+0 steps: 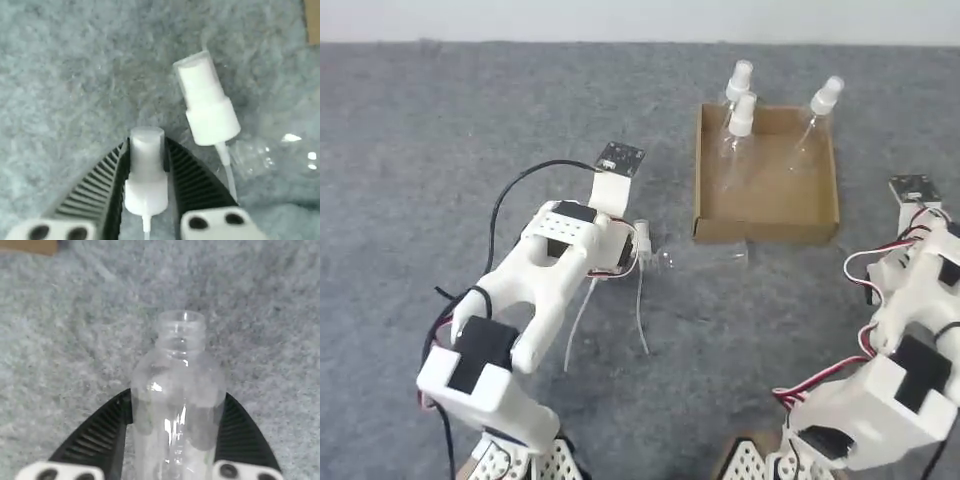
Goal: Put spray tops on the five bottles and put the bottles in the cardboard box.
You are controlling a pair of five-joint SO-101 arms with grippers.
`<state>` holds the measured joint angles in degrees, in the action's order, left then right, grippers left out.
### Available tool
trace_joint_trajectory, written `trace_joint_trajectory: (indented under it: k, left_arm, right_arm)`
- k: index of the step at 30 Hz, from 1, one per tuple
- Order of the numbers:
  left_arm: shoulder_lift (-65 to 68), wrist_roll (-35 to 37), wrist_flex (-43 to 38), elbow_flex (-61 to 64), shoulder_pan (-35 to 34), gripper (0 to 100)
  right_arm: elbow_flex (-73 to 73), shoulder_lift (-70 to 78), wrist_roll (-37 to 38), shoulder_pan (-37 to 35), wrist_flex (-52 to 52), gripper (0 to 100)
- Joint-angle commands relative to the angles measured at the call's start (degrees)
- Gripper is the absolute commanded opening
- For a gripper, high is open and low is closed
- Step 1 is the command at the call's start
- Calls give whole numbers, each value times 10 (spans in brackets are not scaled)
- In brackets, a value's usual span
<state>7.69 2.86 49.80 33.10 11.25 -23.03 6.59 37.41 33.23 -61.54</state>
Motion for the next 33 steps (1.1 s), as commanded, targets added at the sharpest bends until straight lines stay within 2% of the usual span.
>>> trace_joint_trajectory:
  k: [1,3,11,15,21,29,33]
  left_arm:
    - [-11,4,27,-15,0,113]
    - [-10,2,31,-13,0,137]
    - [-16,1,31,-11,-1,59]
    - [-47,1,33,-10,-15,12]
    - [-152,1,60,18,-65,12]
    - [-316,-21,76,110,-61,12]
    - [-370,-22,46,169,-57,13]
  right_arm:
    - [11,-12,4,5,-8,188]
    - [11,-12,3,5,-8,189]
    - [11,-11,4,7,-9,317]
    - [28,-12,4,6,-15,317]
    - [126,-9,10,2,-110,317]
    - [153,-4,99,-22,-153,273]
    - [153,-3,117,-24,-150,273]
